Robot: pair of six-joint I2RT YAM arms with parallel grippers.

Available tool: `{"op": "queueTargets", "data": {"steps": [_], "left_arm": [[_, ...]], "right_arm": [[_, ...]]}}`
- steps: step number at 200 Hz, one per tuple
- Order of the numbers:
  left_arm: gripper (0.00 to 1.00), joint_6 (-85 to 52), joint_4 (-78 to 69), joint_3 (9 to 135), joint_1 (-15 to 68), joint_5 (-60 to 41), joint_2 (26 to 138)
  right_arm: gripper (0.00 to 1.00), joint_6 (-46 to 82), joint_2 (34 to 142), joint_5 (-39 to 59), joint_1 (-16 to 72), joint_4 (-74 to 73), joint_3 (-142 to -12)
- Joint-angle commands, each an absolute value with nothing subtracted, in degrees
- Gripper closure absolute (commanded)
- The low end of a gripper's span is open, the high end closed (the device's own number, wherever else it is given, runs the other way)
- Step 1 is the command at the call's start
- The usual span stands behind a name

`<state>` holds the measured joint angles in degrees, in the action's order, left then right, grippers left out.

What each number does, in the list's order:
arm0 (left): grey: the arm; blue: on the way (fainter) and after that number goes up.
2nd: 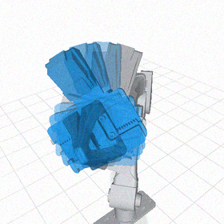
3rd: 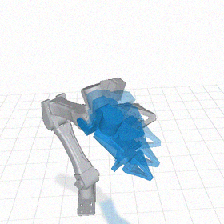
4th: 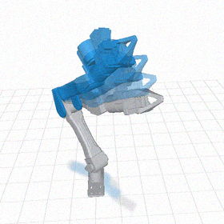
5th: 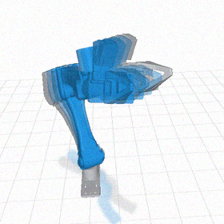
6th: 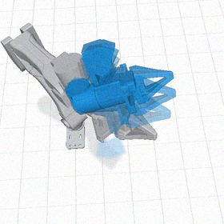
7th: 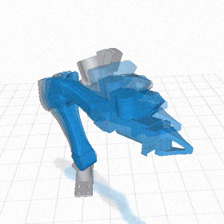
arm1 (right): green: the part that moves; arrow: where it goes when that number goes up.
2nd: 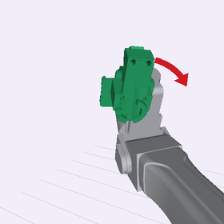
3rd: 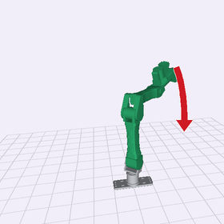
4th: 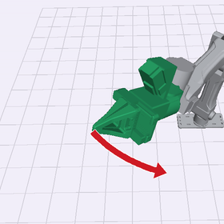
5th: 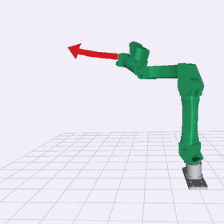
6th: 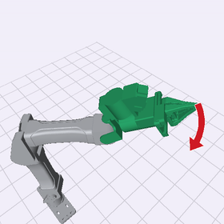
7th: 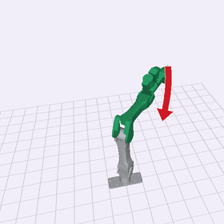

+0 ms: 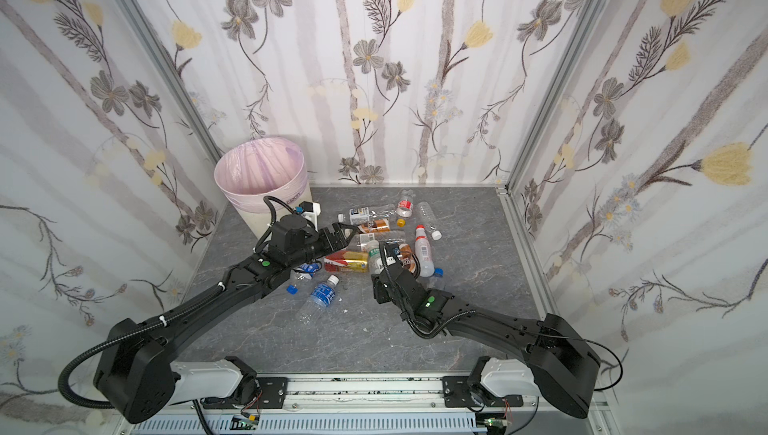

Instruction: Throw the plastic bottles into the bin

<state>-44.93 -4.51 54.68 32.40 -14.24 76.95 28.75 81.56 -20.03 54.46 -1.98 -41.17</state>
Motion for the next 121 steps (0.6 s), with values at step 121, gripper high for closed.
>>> {"op": "queueTargets", "data": {"steps": [121], "left_arm": [[0.00, -52.5, -8.7, 72.7, 31.0, -24.9, 90.2]], "right_arm": [[0.39, 19.2, 83.2, -20.9, 51.7, -6.3, -54.6]]}}
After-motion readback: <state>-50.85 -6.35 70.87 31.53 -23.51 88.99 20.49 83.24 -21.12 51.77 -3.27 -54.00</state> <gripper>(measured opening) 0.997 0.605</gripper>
